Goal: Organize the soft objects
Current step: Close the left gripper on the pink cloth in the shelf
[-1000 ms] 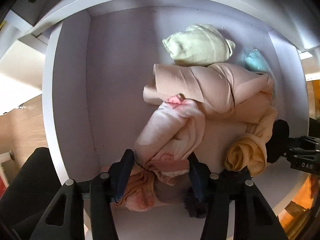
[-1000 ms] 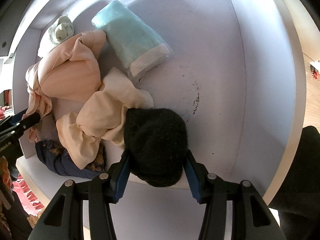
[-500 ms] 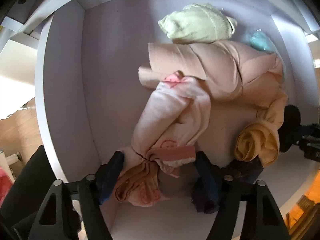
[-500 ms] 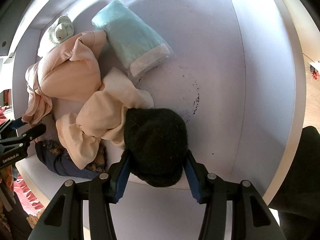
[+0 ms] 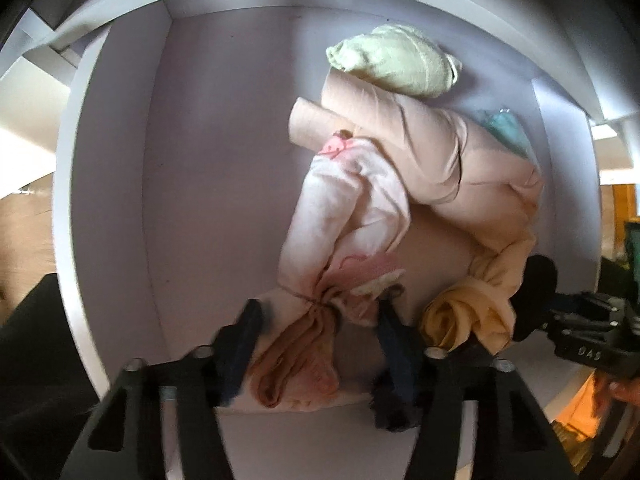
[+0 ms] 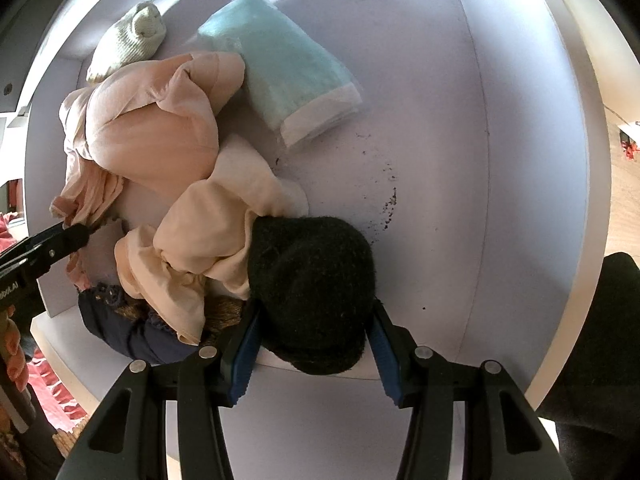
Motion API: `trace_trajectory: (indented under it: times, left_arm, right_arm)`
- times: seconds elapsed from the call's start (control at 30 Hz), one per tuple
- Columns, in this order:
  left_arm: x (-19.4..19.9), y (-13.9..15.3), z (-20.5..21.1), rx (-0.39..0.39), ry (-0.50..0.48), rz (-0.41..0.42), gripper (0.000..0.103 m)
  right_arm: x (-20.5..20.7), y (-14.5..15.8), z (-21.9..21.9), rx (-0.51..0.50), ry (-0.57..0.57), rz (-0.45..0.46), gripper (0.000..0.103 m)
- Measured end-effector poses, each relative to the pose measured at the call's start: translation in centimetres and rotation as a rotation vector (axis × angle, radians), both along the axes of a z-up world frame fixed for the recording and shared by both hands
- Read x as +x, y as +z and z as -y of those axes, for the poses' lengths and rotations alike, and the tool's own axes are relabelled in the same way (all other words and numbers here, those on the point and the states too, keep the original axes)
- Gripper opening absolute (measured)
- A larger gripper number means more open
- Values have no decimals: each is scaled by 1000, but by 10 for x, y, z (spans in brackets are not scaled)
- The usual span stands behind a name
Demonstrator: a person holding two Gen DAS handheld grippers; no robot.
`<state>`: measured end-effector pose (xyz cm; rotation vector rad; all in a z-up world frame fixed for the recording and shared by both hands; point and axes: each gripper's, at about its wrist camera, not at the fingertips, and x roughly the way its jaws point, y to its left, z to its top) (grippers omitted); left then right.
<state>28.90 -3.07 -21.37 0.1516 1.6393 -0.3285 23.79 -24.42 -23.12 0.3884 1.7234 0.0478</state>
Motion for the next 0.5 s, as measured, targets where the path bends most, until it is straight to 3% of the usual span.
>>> trace_trajectory:
  times: [0.07, 0.17, 0.4, 0.5]
  left_arm:
    - [1, -1, 1, 26, -12, 1, 81]
    - [0, -9, -5, 50, -24, -15, 84]
    - [1, -10, 1, 43, -36, -3, 84]
    - [5, -16, -8, -10, 1, -26, 72]
  right_arm:
    - [1, 0, -1, -3, 6, -1, 52]
    - [2, 0, -4, -6, 15, 4, 52]
    - [-1, 5, -2, 3, 4, 22, 46]
    - [-6, 12, 3, -17, 7, 40, 42]
